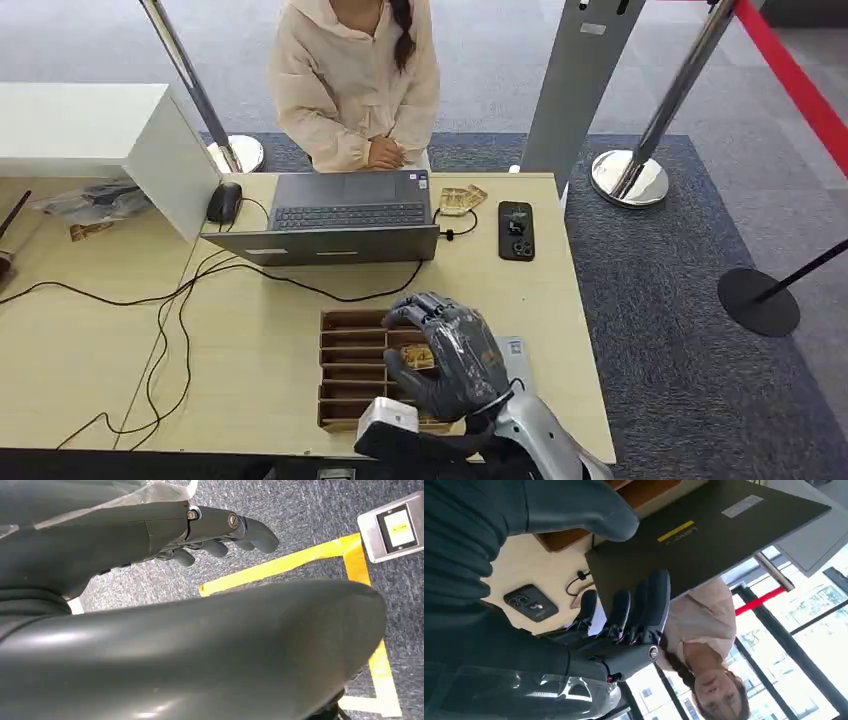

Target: Pass the card to the sensor for recognition and then transmit it.

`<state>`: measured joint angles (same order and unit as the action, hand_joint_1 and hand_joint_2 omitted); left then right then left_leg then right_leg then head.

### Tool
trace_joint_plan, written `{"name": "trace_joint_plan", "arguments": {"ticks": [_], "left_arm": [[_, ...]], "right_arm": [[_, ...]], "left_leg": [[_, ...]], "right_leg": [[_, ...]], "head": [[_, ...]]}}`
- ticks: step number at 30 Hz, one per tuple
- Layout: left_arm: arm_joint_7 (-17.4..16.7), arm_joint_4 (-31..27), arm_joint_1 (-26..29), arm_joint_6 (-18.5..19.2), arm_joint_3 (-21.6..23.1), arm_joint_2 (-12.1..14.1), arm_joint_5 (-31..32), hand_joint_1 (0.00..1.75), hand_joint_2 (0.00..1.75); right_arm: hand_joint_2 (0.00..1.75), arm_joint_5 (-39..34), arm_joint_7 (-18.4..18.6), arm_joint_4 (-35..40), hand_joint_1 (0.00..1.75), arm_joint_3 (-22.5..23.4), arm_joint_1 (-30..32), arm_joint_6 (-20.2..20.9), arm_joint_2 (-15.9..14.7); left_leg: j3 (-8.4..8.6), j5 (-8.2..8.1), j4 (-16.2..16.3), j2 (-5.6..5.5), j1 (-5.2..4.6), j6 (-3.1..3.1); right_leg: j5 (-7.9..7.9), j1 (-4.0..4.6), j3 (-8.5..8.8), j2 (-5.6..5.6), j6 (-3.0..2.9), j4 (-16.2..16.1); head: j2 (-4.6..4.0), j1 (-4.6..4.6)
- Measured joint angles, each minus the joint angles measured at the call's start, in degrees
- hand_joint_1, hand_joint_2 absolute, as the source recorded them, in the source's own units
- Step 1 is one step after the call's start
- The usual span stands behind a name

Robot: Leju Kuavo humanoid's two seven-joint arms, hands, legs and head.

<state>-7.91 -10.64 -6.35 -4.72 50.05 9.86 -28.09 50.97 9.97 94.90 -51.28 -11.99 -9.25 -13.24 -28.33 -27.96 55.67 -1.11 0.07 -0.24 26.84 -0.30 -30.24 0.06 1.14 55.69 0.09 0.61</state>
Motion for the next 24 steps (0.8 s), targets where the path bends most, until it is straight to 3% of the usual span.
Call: {"name": "trace_joint_plan", "arguments": {"ticks": [2, 4, 10, 14, 15, 24], "left_arm": [[0.0, 0.0, 0.0, 0.0, 0.0, 0.0, 0.15, 0.0, 0.0], [0.0, 0.0, 0.0, 0.0, 0.0, 0.0, 0.17, 0.0, 0.0], [0.0, 0.0, -0.01, -0.07, 0.02, 0.0, 0.33, 0.0, 0.0], [-0.13, 0.0, 0.0, -0.09, 0.0, 0.0, 0.39, 0.0, 0.0], [-0.39, 0.0, -0.01, -0.09, 0.0, 0.0, 0.48, 0.0, 0.0], [-2.55, 0.0, 0.01, 0.35, 0.04, 0.0, 0.79, 0.0, 0.0]], "right_arm": [[1.75, 0.28, 0.24, -0.41, 1.01, -0.2, 0.0, 0.24, 0.28], [1.75, 0.59, 0.44, -0.85, 0.98, -0.42, -0.07, 0.24, 0.57], [1.75, 1.14, 0.59, -1.81, 0.72, -0.79, -0.25, 0.18, 1.29], [1.75, 1.68, 0.94, -2.49, 0.75, -0.96, -0.29, -0.44, 1.66], [1.75, 1.84, 1.16, -2.75, 0.84, -1.01, -0.3, -0.78, 1.86], [1.75, 1.07, 1.95, -5.05, 0.86, -1.22, -0.33, -1.86, 3.02]], "left_leg": [[0.0, 0.0, 0.0, 0.0, 0.0, 0.0], [0.0, 0.0, 0.0, 0.0, 0.0, 0.0], [0.01, 0.0, 0.0, 0.0, 0.0, 0.0], [0.0, 0.0, 0.0, 0.0, 0.0, 0.0], [0.0, 0.0, 0.0, 0.0, 0.0, 0.0], [0.0, 0.0, 0.0, 0.0, 0.0, 0.0]], "right_leg": [[0.0, 0.0, 0.0, 0.0, 0.0, 0.0], [0.0, 0.0, 0.0, 0.0, 0.0, 0.0], [0.0, 0.0, 0.0, 0.0, 0.0, 0.0], [0.0, 0.0, 0.0, 0.0, 0.0, 0.0], [0.0, 0.0, 0.0, 0.0, 0.0, 0.0], [0.0, 0.0, -0.01, 0.0, 0.0, 0.0]], "head": [[0.0, -0.02], [0.0, 0.0], [0.0, 0.0], [0.0, 0.0], [0.0, 0.0], [0.0, -0.02]]}}
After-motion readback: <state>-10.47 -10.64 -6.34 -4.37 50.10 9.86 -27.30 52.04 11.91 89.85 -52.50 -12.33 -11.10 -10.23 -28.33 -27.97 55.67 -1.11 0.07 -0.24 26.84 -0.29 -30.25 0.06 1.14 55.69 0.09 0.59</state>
